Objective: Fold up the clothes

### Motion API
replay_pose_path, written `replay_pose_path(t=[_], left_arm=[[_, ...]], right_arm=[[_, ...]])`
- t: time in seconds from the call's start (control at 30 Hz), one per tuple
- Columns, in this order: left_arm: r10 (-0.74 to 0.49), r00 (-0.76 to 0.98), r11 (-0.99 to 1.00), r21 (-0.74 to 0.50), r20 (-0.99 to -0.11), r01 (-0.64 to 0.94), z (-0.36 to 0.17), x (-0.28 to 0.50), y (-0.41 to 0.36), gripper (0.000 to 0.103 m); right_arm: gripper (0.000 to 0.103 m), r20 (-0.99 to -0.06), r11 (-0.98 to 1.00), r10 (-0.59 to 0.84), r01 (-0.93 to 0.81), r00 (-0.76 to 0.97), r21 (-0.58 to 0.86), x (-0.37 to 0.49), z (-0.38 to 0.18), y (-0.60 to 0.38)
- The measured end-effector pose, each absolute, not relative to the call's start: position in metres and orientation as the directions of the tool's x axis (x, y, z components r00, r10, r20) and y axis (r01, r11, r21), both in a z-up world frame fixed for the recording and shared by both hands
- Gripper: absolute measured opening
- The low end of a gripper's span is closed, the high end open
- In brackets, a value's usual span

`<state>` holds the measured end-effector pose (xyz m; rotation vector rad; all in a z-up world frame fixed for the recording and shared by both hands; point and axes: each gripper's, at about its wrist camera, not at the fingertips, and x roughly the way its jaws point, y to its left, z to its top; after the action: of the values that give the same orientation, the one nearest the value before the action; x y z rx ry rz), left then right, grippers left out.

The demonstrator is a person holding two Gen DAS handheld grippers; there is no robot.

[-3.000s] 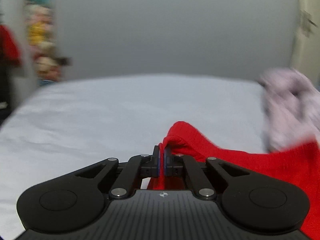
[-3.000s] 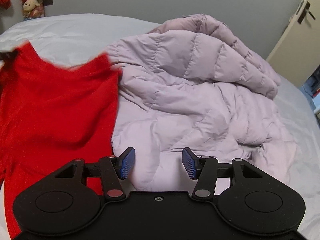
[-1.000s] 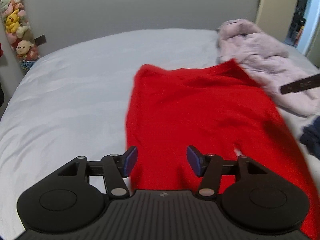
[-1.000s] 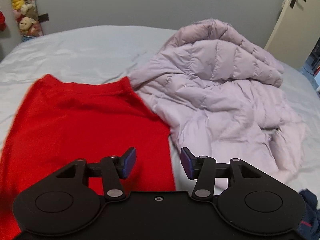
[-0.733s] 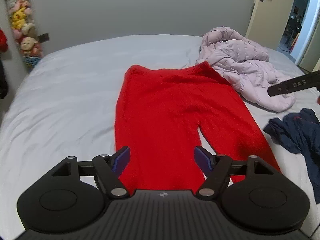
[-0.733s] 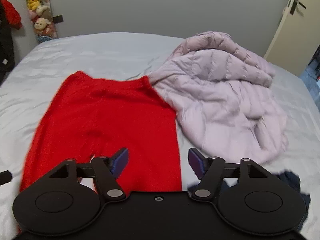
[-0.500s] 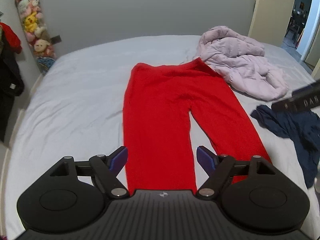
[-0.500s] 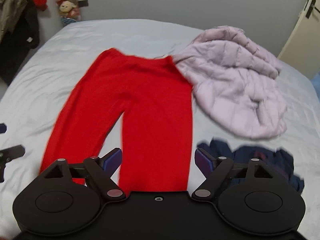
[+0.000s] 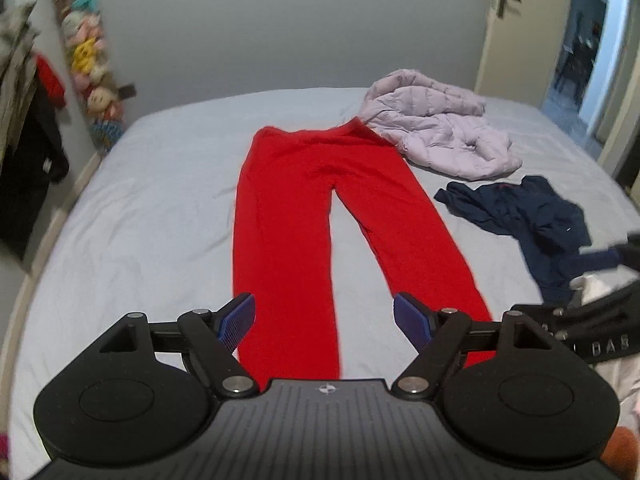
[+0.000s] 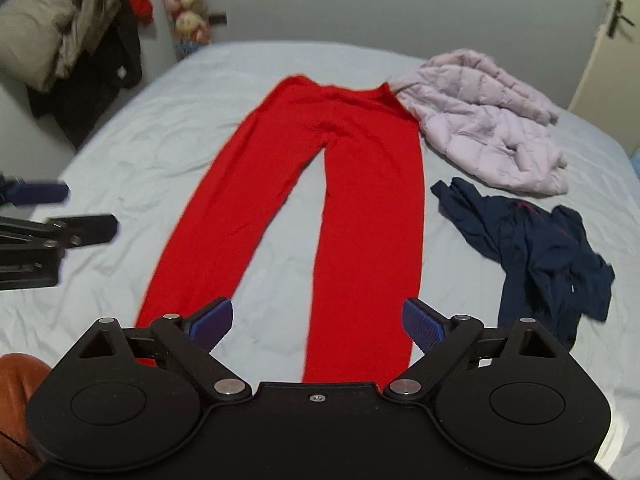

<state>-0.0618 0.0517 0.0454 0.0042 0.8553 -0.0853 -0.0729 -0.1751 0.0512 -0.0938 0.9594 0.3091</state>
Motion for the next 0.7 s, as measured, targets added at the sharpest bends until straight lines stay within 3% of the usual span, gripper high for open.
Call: replay_pose_path(t=[0.23,0.53,0.7], left_arm=[[-0.051,0.646,0.999,-0.026,-0.761,0.048,0.027,-0.108,0.048,0.076],[-0.024,0.656,0.998,0.022,-0.754,0.061,0.007,-0.145,0.037,0.076],[-0.045,0.658,0.998,-0.01,-0.751,0.057,0.007,-0.151,0.038,0.076]], right_arm=[[0.091,-0.767,0.978,0.182,-0.192,0.616,0.078,-0.145,0.046,-0.178],[0.091,-0.773,0.989,0.141,-0.121,0.619,0.083,-0.188,0.021,-0.179],[0.091,-0.772,0.991,0.132,-0.107,0.622,0.084,-0.198,0.008,-0.173]])
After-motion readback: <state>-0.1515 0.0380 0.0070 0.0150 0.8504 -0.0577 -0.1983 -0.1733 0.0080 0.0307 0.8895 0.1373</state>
